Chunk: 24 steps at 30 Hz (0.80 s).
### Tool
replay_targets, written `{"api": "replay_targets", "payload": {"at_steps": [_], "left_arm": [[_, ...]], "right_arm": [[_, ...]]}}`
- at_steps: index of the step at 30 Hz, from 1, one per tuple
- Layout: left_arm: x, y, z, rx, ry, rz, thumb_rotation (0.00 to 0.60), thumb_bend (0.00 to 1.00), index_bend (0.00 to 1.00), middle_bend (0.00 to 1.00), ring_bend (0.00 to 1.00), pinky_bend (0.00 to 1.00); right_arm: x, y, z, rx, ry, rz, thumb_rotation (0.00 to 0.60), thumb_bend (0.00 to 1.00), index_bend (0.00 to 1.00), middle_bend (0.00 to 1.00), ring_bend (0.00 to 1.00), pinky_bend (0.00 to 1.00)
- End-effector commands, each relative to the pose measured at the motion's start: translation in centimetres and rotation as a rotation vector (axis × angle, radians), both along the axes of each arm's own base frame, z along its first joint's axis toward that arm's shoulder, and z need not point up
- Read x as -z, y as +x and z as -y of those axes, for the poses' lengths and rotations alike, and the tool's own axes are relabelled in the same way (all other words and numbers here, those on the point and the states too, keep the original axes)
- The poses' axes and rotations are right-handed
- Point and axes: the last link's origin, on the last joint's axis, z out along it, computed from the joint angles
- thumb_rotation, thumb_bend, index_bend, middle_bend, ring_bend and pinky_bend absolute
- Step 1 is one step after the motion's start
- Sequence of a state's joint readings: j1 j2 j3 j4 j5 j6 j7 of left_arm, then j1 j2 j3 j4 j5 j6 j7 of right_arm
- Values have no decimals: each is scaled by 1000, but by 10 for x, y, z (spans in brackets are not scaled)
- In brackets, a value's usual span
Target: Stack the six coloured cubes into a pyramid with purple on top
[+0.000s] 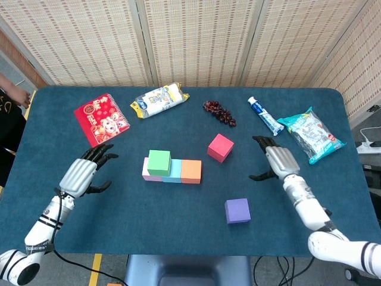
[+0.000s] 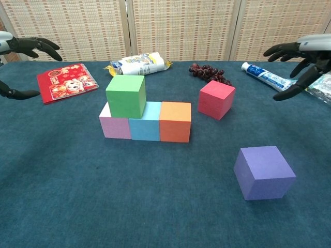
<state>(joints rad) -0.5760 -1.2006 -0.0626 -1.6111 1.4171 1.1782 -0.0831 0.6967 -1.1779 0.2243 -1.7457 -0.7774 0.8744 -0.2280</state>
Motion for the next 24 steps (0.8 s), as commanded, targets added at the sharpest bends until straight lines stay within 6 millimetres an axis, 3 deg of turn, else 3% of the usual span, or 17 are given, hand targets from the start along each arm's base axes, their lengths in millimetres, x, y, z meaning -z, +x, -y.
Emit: {"api": "replay_targets", "payload": {"at_steps": [1,5,11,17,24], "left_arm": [[-1,-3,6,2,3,6,600,319,224,63,0,124],[-7,-8,16,-6,10,42,600,319,224,63,0,124],[-12,-12,21,-15,20,70,600,320,227,63,0,125],[-18,-16,23,-39,27,98,600,319,227,63,0,126],[-22,-21,26,-65,22,135,600,319,227,62,0,126]], "right_arm": [[28,21,21,16,3,-28,600,48,118,168,88,330],[66,48,48,46,-19,-73,600,49,122,168,88,330],[95,66,70,72,-43,-97,600,48,138,183,98,330],[109,76,88,81,-68,-88,600,48,185,214,124,339],[123,73,95,88,-75,-111,600,48,218,234,143,358]]}}
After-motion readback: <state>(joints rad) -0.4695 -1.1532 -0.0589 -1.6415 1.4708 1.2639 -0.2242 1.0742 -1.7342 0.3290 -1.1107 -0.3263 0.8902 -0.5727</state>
